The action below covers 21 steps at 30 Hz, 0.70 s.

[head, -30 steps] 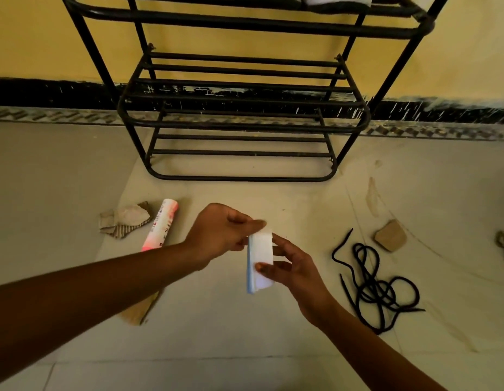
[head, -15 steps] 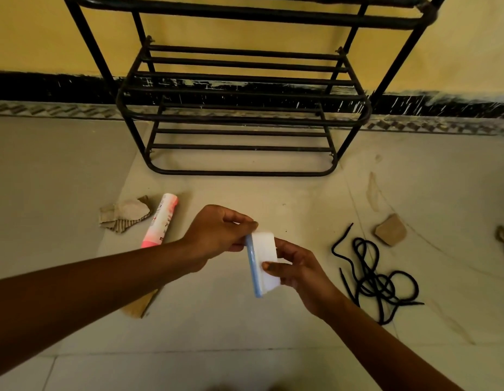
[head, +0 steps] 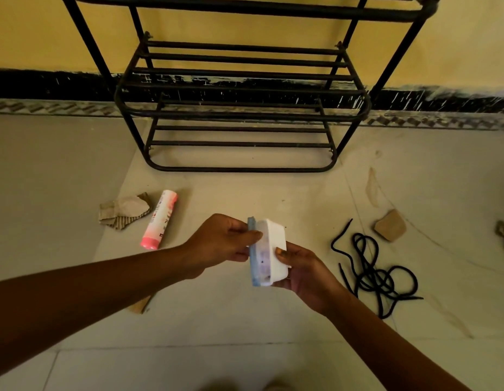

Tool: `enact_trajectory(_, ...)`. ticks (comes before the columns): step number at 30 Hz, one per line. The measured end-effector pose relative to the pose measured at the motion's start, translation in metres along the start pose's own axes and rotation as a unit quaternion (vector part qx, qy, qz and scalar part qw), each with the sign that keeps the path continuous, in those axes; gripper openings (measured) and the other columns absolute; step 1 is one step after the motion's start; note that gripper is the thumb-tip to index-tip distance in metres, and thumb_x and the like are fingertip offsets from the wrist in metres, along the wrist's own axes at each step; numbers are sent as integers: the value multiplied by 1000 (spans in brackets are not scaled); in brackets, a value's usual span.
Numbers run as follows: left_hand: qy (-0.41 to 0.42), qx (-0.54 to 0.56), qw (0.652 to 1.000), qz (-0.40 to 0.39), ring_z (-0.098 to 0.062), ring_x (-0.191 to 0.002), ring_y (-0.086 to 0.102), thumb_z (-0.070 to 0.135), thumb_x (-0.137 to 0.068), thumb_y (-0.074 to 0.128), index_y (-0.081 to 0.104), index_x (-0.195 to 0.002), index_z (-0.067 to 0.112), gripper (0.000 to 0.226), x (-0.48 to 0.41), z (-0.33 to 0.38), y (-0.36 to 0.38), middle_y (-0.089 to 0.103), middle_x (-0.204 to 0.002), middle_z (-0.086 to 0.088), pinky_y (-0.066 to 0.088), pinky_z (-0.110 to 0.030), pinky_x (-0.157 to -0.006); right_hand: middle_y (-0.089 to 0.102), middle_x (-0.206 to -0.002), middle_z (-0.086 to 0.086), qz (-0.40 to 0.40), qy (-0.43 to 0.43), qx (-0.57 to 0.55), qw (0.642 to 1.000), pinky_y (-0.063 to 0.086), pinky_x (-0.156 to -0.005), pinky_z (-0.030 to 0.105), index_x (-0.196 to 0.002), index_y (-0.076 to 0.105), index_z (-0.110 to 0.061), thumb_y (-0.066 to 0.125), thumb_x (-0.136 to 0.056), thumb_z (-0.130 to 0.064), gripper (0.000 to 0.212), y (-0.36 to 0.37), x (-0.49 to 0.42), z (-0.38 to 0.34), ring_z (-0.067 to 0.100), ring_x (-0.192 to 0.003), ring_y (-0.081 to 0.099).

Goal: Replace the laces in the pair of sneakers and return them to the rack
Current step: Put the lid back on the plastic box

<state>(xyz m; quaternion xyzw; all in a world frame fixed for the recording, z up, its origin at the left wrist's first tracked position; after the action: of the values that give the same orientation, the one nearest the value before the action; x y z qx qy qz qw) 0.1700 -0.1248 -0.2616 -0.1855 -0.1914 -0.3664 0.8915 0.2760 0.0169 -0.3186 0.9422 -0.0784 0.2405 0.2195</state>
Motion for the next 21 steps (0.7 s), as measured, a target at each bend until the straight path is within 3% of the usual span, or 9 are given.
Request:
enact_trajectory(2, -11, 30, 999, -5, -12, -77, 70, 15, -89, 60, 67, -100, 5, 16, -1, -3, -6, 70, -91, -6, 57, -21, -64, 65, -116, 16, -13, 17, -75, 997, 56, -80, 42, -114, 67, -11, 89, -47, -39, 76, -5, 0, 3, 30, -98, 65)
enact_trajectory(5, -53, 133, 990, -11, -19, -85, 71, 14, -93, 54, 67, -100, 7, 16, -6, -10, -23, 72, -98, -8, 58, -26, -73, 68, -110, 14, -25, 28, -232, 972, 59, -68, 40, -98, 75, -15, 96, -35, -31, 68, -18, 2, 4, 31, -90, 68)
enact_trajectory(8, -89, 156, 984, -9, -22, -88, 71, 11, -93, 52, 64, -105, 8, 17, -11, -20, -38, 72, -103, -10, 57, -29, -76, 63, -120, 17, -36, 30, -244, 969, 57, -75, 46, -103, 74, -13, 94, -40, -26, 67, -25, 4, 3, 40, -101, 61)
enact_trajectory(11, -116, 166, 979, -1, -21, -79, 72, 6, -92, 54, 61, -107, 9, 17, -15, -30, -41, 72, -101, -11, 58, -29, -72, 63, -116, 20, -2, 58, -218, 974, 55, -77, 48, -105, 73, -11, 83, -59, -42, 56, -28, 3, 8, 44, -104, 57)
enact_trajectory(13, -136, 171, 976, 5, -20, -73, 71, 2, -89, 58, 59, -107, 9, 19, -18, -37, -37, 71, -98, -10, 58, -27, -68, 64, -116, 18, 70, 68, -145, 985, 56, -74, 44, -112, 67, -12, 64, -78, -41, 45, -30, 2, 14, 40, -104, 58)
enact_trajectory(17, -176, 162, 971, 15, -17, -65, 68, -4, -89, 54, 55, -109, 11, 25, -21, -55, -22, 64, -96, -11, 57, -24, -59, 63, -103, 7, 238, 36, 110, 964, 50, -72, 31, -105, 62, -14, 62, -89, -21, 18, -32, -6, 28, 23, -92, 59)
enact_trajectory(21, -209, 150, 966, 15, -22, -74, 64, -5, -89, 55, 52, -117, 8, 31, -22, -73, -6, 64, -96, -13, 56, -28, -64, 61, -96, 5, 255, 31, 254, 932, 51, -80, 38, -100, 59, -13, 61, -88, -17, 13, -31, -14, 40, 24, -90, 58)
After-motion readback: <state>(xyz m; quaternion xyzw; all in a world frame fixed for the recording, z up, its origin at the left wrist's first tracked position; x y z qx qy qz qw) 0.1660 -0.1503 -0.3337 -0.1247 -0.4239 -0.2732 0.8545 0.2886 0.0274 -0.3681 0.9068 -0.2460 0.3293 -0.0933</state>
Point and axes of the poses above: each hand's wrist, its own x-axis away from the middle knuckle, its own y-axis out of the palm, z = x × y, the point moved 1 cm from there along -x, towards the middle knuckle
